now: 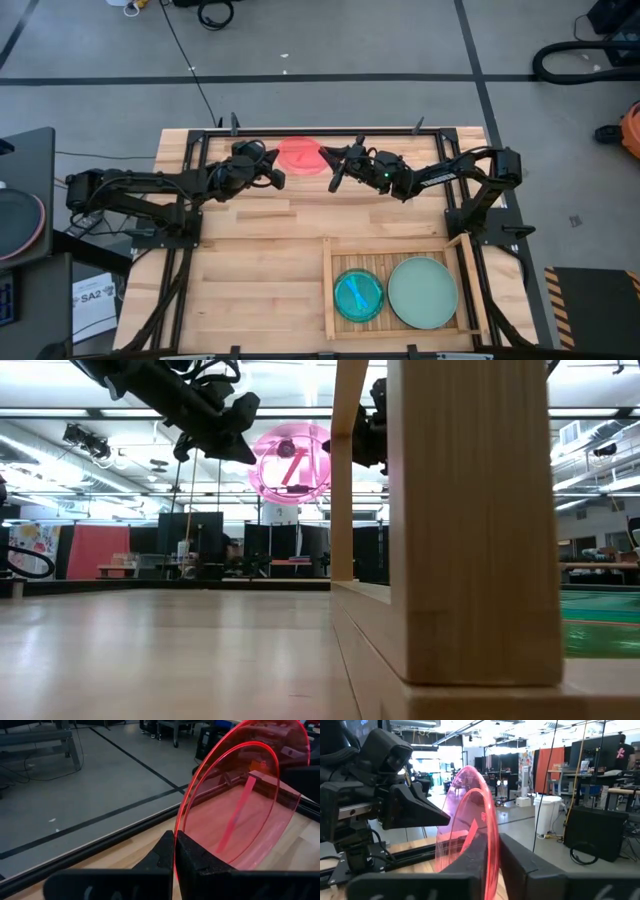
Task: Place and stack plates onto a shelf
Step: Stack the pink plate on the blue plate on the shelf
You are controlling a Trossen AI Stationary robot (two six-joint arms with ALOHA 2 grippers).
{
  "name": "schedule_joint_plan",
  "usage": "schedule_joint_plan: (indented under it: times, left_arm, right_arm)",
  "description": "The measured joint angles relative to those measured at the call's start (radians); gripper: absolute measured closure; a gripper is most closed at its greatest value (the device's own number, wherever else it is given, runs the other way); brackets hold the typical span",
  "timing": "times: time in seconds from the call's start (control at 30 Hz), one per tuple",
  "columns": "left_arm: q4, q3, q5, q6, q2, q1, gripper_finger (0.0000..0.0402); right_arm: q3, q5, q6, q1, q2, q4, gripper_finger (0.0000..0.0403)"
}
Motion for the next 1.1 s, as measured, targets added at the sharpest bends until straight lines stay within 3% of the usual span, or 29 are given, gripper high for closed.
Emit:
schedule_joint_plan:
  times: [0.23,0.43,0.87,1.1]
  left_arm:
    - [0.000,0.000,-0.002,-0.002,-0.001,0.000,0.0392]
    - [0.000,0.000,-0.002,-0.003,-0.001,0.000,0.0389]
    - [0.001,0.000,0.000,-0.003,-0.001,0.000,0.0280]
    - [0.001,0.000,0.000,-0.002,-0.001,0.000,0.0258]
  right_arm:
    - [0.000,0.005,0.000,0.000,0.000,0.000,0.0394]
    - [0.000,0.004,0.000,0.000,0.000,0.000,0.0390]
    - [0.000,0.034,-0.002,-0.016,-0.001,0.000,0.0393]
    - [-0.001,0.083,-0.059,-0.086,-0.066,-0.011,0.0394]
